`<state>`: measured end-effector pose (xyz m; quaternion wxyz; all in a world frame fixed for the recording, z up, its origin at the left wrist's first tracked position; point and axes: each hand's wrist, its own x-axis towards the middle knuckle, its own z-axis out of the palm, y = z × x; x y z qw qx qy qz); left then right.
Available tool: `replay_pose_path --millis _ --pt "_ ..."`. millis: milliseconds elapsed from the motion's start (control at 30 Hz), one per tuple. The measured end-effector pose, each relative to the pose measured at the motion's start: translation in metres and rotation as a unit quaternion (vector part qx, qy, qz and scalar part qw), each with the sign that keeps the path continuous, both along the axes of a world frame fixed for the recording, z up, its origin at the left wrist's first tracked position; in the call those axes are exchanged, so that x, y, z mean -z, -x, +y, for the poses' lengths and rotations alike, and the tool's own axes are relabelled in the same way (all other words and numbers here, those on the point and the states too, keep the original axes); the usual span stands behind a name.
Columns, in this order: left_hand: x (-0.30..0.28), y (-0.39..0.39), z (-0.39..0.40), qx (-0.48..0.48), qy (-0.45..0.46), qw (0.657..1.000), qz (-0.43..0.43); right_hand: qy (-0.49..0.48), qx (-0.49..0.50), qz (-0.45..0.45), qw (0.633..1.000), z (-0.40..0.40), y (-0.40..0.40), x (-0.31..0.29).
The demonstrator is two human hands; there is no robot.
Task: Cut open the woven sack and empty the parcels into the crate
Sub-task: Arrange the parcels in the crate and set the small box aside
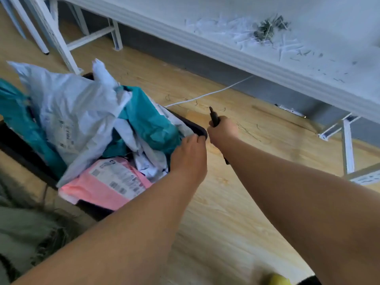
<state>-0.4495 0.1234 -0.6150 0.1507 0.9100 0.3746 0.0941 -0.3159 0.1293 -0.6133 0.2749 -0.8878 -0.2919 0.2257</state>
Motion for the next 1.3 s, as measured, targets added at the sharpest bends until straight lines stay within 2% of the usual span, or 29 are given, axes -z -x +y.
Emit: replay_pose_path --millis 100,200,300,433,533,667,900,1000,1133,1300 --pt "0.009 -0.037 0.018 0.008 -0.040 0.997 0.066 0.015 -0.012 -0.014 1.000 0.003 -0.044 0.020" --pt "0.016 -0.066 0.035 -0.013 -0.004 0.981 0.191 0.059 -0.040 -0.020 0.997 0.014 -0.083 0.044" --pt "0.034 -0.085 0.037 -0.028 0.031 0.953 0.299 0.110 -0.112 -0.031 0.987 0.037 -0.109 0.074" --pt "0.040 -0.098 0.038 -0.064 0.039 0.931 0.356 0.147 -0.169 -0.056 0.973 0.063 -0.127 0.111" --pt "0.037 -0.110 0.046 -0.070 0.055 0.912 0.401 0.174 -0.212 -0.108 0.956 0.084 -0.140 0.130" --pt "0.032 -0.120 0.052 -0.071 0.066 0.904 0.417 0.193 -0.247 -0.146 0.938 0.112 -0.157 0.141" --pt "0.027 -0.123 0.051 -0.057 0.073 0.893 0.440 0.257 -0.298 -0.119 0.912 0.125 -0.165 0.147" --pt "0.028 -0.122 0.051 -0.055 0.069 0.893 0.442 0.243 -0.269 -0.138 0.922 0.117 -0.159 0.154" --pt "0.028 -0.121 0.050 -0.055 0.070 0.894 0.439 0.213 -0.181 -0.086 0.956 0.099 -0.153 0.162" --pt "0.034 -0.117 0.052 -0.064 0.071 0.908 0.407 0.093 -0.085 -0.035 0.991 0.061 -0.137 0.133"
